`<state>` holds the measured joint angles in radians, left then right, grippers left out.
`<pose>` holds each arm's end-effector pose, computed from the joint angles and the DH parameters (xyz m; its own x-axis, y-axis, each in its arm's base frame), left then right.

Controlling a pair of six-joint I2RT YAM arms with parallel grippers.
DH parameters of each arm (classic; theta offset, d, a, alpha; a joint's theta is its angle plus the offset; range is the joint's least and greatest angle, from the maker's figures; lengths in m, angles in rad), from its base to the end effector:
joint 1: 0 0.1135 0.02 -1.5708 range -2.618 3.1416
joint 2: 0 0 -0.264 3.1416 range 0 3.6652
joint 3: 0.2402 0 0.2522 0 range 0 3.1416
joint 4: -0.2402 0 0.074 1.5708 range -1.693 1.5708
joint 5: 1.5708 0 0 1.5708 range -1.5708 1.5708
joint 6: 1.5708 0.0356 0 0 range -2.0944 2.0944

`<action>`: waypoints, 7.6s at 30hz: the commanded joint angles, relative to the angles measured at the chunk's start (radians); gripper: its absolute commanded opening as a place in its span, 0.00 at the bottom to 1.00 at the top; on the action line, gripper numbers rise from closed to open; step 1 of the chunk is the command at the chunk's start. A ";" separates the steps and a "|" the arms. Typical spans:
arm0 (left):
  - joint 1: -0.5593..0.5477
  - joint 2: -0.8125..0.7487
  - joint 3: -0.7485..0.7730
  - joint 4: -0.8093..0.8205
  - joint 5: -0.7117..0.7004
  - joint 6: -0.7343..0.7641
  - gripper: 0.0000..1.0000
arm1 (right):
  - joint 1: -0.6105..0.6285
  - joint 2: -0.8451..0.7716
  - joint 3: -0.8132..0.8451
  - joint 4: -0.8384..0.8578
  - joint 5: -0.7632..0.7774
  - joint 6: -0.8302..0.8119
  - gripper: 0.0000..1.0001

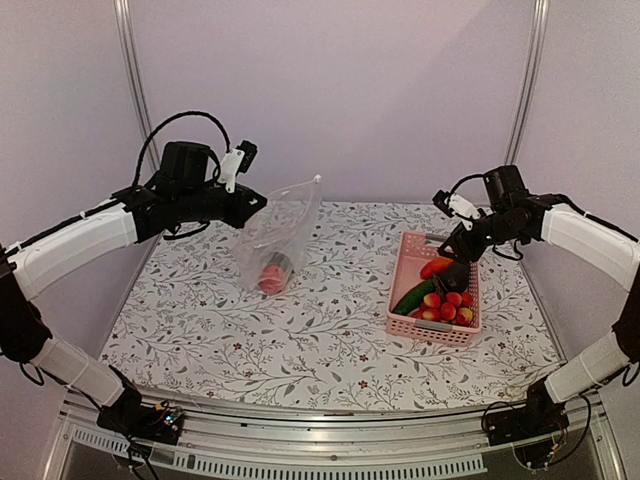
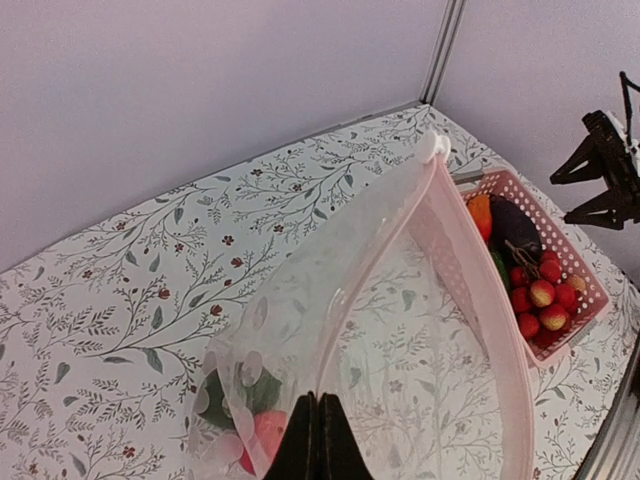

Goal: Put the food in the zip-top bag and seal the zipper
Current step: Pick up the fake fruit from the bin, then place the fake fruit in the zipper food storage bag, then adjust the zipper food storage bag at the center of the board.

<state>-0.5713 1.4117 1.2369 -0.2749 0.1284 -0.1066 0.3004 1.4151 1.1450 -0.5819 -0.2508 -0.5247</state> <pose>0.2737 -0.1813 0.3431 -0.4310 0.1516 -0.8895 0.5908 0.7925 -0.1512 0.2864 0.0980 0.2851 -0.4004 -0.6321 -0.6635 -0.7433 0.6475 -0.1682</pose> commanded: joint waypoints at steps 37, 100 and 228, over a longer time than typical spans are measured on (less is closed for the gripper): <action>-0.033 0.003 -0.001 -0.012 -0.016 0.016 0.00 | -0.055 0.423 0.147 -0.134 -0.246 0.172 0.25; -0.323 0.347 0.556 -0.206 -0.016 -0.306 0.00 | 0.158 0.157 0.496 1.095 -0.973 1.068 0.00; -0.285 0.222 0.427 -0.302 0.020 -0.148 0.00 | 0.515 0.130 0.355 -0.220 -0.216 -0.368 0.46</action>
<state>-0.8612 1.6283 1.6363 -0.5095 0.1287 -0.3222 0.7696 1.4818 1.4509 -0.6643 -0.5953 -0.7750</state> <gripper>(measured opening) 0.006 0.426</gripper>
